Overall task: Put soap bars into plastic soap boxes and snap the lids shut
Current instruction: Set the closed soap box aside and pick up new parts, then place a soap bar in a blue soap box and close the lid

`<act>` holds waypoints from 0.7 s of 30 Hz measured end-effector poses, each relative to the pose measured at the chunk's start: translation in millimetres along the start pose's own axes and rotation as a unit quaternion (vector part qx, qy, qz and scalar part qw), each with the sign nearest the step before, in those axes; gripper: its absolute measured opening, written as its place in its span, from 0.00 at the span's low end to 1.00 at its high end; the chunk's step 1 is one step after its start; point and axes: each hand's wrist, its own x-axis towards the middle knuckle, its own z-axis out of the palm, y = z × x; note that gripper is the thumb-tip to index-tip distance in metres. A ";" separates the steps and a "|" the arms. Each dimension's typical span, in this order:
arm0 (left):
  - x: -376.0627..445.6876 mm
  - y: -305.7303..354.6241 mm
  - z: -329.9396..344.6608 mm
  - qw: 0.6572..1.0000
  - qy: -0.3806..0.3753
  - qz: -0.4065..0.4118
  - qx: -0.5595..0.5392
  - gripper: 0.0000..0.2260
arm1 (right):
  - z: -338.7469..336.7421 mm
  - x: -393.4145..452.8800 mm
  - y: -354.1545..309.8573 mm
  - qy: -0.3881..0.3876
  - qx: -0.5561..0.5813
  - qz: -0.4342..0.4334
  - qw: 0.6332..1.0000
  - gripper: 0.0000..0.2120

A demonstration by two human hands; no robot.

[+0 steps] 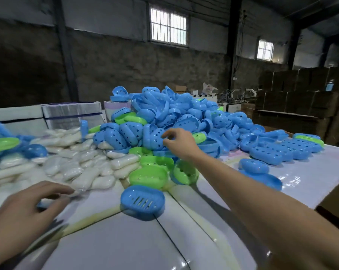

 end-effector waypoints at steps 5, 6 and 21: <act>-5.8 79.4 -22.2 0.997 0.059 -0.045 -0.011 0.07 | 71.8 -20.1 -89.0 -0.086 0.143 -0.054 0.984 0.08; -6.9 84.4 -23.4 0.996 0.055 -0.062 -0.016 0.09 | 83.7 -25.0 -104.9 -0.101 0.165 -0.065 0.979 0.08; -4.7 71.2 -42.5 0.975 0.053 -0.182 0.114 0.10 | 149.4 -75.4 -128.1 -0.169 0.131 -0.247 0.945 0.12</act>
